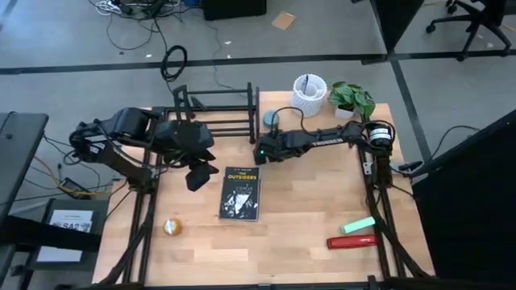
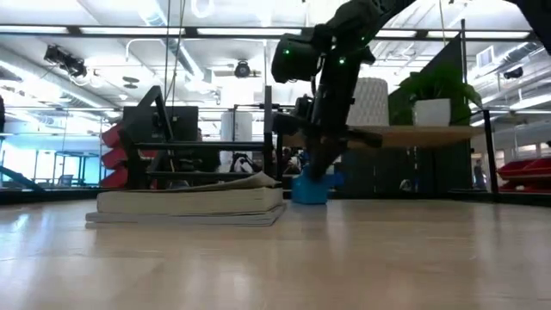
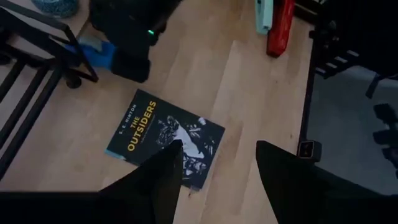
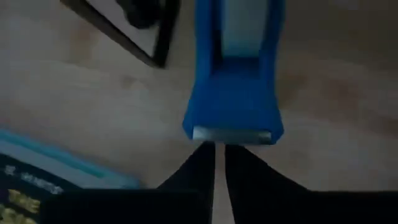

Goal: Stock shelves
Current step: Put the blue tape dispenser under the shelf, then put the red stapler under the shelf

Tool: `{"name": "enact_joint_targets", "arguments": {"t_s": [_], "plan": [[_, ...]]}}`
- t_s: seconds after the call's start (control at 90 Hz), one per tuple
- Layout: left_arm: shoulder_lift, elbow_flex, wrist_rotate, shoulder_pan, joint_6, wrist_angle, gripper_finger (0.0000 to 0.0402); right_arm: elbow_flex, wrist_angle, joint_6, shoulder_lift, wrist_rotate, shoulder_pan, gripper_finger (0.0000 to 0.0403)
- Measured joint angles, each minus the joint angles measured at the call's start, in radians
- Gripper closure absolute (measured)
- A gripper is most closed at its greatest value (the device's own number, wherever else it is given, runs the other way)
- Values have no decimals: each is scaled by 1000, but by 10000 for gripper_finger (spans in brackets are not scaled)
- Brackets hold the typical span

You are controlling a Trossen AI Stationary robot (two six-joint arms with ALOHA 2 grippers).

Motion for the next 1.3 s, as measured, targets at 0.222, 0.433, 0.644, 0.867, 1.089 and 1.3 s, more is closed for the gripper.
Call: {"name": "enact_joint_targets", "arguments": {"t_s": [0.222, 0.433, 0.644, 0.867, 1.089, 1.3], "plan": [[0, 0, -8, 0, 0, -1, 218, 0, 57, -29, -1, -2, -4, 399], [0, 0, -8, 0, 0, -2, 218, 0, -24, -85, -81, -19, 77, 402], [0, 0, -50, 0, 6, 0, 218, 1, -212, -94, -279, -63, 256, 399], [0, 0, -79, 0, 83, 55, 218, 1, -303, -90, -459, -240, 496, 385], [0, 0, -80, 0, 177, 154, 218, 2, -448, -102, -476, -447, 752, 307], [2, -6, -83, 0, 212, 187, 218, 1, -548, -76, -404, -550, 913, 178]]}}
